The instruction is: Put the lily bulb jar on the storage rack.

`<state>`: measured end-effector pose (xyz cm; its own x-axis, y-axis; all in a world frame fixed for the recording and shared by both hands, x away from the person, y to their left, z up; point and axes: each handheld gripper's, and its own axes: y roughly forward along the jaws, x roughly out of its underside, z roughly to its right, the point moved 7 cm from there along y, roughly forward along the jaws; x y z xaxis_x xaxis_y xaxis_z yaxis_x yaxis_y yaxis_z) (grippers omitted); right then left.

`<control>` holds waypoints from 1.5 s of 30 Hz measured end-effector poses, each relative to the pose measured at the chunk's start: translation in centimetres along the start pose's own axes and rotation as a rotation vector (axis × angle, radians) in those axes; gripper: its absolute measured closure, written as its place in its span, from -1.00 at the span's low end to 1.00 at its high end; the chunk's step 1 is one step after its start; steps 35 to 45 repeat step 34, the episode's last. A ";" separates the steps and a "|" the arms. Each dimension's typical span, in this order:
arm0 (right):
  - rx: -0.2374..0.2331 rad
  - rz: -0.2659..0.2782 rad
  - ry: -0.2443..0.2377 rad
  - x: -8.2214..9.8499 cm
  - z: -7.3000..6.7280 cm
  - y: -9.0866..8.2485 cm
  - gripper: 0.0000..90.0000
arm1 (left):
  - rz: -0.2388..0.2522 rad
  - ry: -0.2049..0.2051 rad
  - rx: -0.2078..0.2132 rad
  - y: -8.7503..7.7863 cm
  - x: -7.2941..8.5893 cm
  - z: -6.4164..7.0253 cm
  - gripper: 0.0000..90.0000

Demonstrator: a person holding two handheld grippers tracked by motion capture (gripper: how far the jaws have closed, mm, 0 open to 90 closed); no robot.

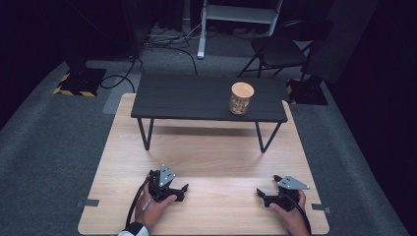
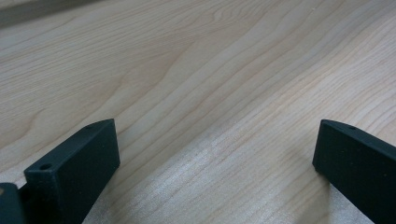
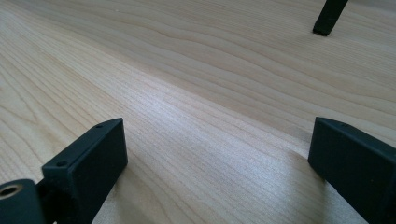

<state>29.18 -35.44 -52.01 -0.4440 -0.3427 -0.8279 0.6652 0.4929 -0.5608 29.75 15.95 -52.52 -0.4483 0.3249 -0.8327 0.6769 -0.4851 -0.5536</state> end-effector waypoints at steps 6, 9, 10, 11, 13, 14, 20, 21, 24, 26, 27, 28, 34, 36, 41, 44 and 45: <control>0.000 0.000 0.000 0.0 0.0 0.0 -0.91 | 0.000 0.001 0.000 0.0 0.0 0.0 -0.99; 0.001 0.000 -0.001 0.0 0.0 0.0 -0.91 | -0.001 0.001 0.000 0.0 0.0 0.0 -0.99; 0.001 0.000 -0.001 0.0 0.0 0.0 -0.91 | 0.000 0.001 0.000 0.0 0.0 0.0 -0.99; 0.001 0.000 -0.001 0.0 0.0 0.0 -0.91 | 0.000 0.001 0.000 0.0 0.0 0.0 -0.99; 0.001 0.000 -0.001 0.0 0.0 0.0 -0.91 | 0.000 0.002 0.000 0.0 0.0 0.0 -0.99; 0.001 0.000 -0.001 0.0 0.0 0.0 -0.91 | 0.000 0.002 0.000 0.0 0.0 0.0 -0.99; 0.002 0.000 0.000 0.0 0.0 0.0 -0.91 | 0.000 0.002 0.000 0.0 0.0 0.0 -0.99; 0.003 0.000 0.001 0.0 0.0 0.0 -0.91 | 0.000 0.002 0.000 0.0 0.0 0.0 -0.99; 0.004 0.001 0.002 0.0 -0.1 0.0 -0.91 | 0.000 0.002 0.000 0.0 0.0 0.0 -0.99; 0.006 0.001 0.003 0.0 -0.1 -0.1 -0.91 | 0.000 0.002 0.000 0.0 0.0 0.0 -0.99; 0.006 0.001 0.003 0.0 -0.1 -0.1 -0.91 | 0.000 0.002 0.000 0.0 0.0 0.0 -0.99; 0.006 0.001 0.003 0.1 -0.1 -0.1 -0.91 | 0.000 0.002 0.000 0.0 0.0 0.0 -0.99; 0.010 0.001 0.006 0.1 -0.1 -0.1 -0.91 | 0.000 0.001 0.000 0.0 0.0 0.0 -0.99; 0.010 0.001 0.006 0.1 -0.1 -0.1 -0.91 | 0.000 0.001 0.000 0.0 0.0 0.0 -0.99; 0.010 0.001 0.006 0.1 -0.1 -0.1 -0.91 | 0.000 0.001 0.000 0.0 0.0 0.0 -0.99; 0.010 0.001 0.006 0.1 -0.1 -0.1 -0.91 | 0.000 0.001 0.000 0.0 0.0 0.0 -0.99; 0.010 0.001 0.006 0.1 -0.1 -0.1 -0.91 | 0.000 0.001 0.000 0.0 0.0 0.0 -0.99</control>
